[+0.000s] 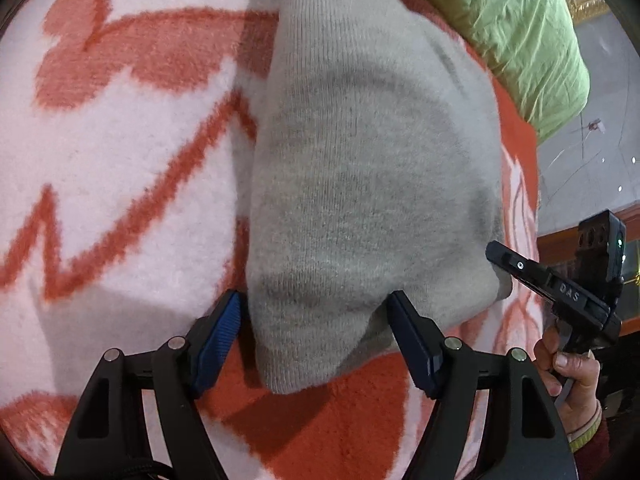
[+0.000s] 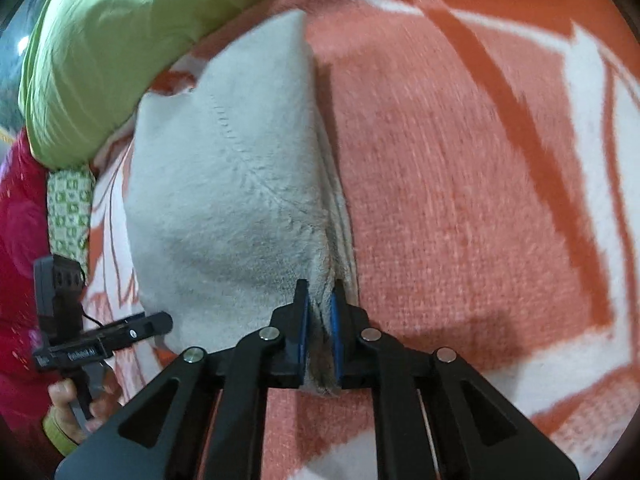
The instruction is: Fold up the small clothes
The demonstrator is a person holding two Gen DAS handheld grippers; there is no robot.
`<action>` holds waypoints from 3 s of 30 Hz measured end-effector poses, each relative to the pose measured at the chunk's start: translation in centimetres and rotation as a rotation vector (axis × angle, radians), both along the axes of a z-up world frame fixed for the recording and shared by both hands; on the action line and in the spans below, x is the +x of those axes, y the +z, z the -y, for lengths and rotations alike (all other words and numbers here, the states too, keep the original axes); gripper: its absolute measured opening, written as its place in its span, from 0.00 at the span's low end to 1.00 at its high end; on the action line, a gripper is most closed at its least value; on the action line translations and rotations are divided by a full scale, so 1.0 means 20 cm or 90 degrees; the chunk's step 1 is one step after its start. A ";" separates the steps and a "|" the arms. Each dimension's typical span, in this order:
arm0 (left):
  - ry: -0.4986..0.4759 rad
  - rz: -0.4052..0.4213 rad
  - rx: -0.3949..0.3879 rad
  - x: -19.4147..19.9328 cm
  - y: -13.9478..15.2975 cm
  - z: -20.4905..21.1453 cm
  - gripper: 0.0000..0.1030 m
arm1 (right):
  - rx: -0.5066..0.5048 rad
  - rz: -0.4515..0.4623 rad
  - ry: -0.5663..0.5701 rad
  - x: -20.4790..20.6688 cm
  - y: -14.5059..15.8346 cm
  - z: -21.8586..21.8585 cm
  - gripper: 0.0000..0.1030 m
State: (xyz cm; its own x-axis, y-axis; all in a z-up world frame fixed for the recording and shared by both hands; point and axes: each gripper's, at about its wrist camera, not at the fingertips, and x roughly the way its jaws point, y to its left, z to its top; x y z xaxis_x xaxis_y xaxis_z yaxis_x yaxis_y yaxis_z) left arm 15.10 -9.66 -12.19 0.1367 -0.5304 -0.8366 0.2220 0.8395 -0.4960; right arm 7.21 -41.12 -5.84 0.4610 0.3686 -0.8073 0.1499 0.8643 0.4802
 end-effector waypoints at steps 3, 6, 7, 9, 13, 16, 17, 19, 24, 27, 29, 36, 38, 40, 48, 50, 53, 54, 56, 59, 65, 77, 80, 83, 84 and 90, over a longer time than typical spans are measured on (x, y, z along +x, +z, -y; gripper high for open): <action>0.023 0.026 -0.033 0.05 0.10 -0.05 0.73 | 0.002 0.026 0.002 0.01 0.11 0.00 0.21; 0.056 0.033 -0.055 0.16 0.16 -0.09 0.78 | 0.015 0.076 -0.018 0.11 0.16 0.05 0.51; 0.067 0.030 -0.055 0.20 0.16 -0.09 0.78 | 0.018 0.086 -0.018 0.15 0.17 0.05 0.53; 0.080 0.015 -0.061 0.29 0.16 -0.07 0.78 | 0.021 0.098 -0.013 0.28 0.17 0.03 0.53; 0.092 0.031 -0.062 0.43 0.15 0.01 0.81 | 0.032 0.073 -0.002 0.51 0.06 0.03 0.53; 0.093 0.065 0.005 0.58 0.14 0.10 0.70 | 0.042 0.044 -0.013 0.61 -0.03 0.07 0.32; 0.080 0.063 0.017 0.63 0.11 0.13 0.61 | 0.054 0.042 -0.022 0.63 -0.06 0.10 0.28; 0.061 0.049 0.033 0.72 0.05 0.19 0.60 | 0.059 0.040 -0.028 0.64 -0.09 0.13 0.27; 0.066 0.043 0.006 0.70 0.09 0.14 0.64 | 0.073 0.066 -0.019 0.59 -0.06 0.16 0.36; 0.083 0.021 -0.040 0.61 0.10 0.06 0.73 | 0.064 0.091 -0.035 0.51 -0.02 0.21 0.57; 0.104 0.006 -0.064 0.54 0.09 0.01 0.79 | 0.090 0.104 -0.030 0.46 -0.01 0.22 0.64; 0.098 -0.033 -0.113 0.47 -0.05 0.10 0.82 | 0.119 0.047 0.033 0.43 -0.16 0.10 0.74; 0.089 -0.027 -0.109 0.51 -0.07 0.20 0.72 | 0.120 0.046 0.039 0.44 -0.17 0.07 0.67; 0.090 -0.027 -0.118 0.54 -0.07 0.25 0.64 | 0.188 0.016 0.039 0.46 -0.20 0.07 0.36; 0.091 0.040 -0.168 0.38 0.22 0.11 0.50 | 0.195 0.059 0.032 0.33 0.05 -0.07 0.26; 0.085 0.074 -0.167 0.30 0.34 0.01 0.50 | 0.212 0.079 0.046 0.29 0.13 -0.14 0.26; 0.094 0.105 -0.165 0.18 0.46 -0.23 0.50 | 0.252 0.109 0.080 0.24 0.20 -0.31 0.26; 0.098 0.109 -0.163 0.17 0.48 -0.29 0.50 | 0.255 0.117 0.096 0.24 0.22 -0.38 0.26; 0.111 0.121 -0.149 0.13 0.49 -0.41 0.50 | 0.252 0.131 0.126 0.23 0.23 -0.52 0.26; 0.145 0.116 -0.145 0.08 0.46 -0.62 0.50 | 0.271 0.117 0.148 0.27 0.18 -0.69 0.26; 0.181 0.102 -0.142 -0.02 0.29 -0.97 0.50 | 0.275 0.084 0.197 0.32 0.04 -0.91 0.26; 0.208 0.053 -0.129 -0.05 -0.03 -1.10 0.58 | 0.306 0.018 0.191 0.42 -0.31 -0.93 0.31; 0.213 0.042 -0.099 -0.04 0.02 -1.05 0.63 | 0.297 0.007 0.184 0.41 -0.29 -0.93 0.42; 0.219 0.043 -0.071 -0.08 0.08 -1.04 0.63 | 0.268 0.006 0.169 0.37 -0.24 -0.88 0.47; 0.225 0.045 -0.060 -0.10 0.10 -1.04 0.63 | 0.254 0.012 0.163 0.33 -0.21 -0.85 0.48; 0.223 0.061 -0.023 -0.27 0.20 -1.05 0.63 | 0.204 0.040 0.153 0.09 -0.09 -0.74 0.48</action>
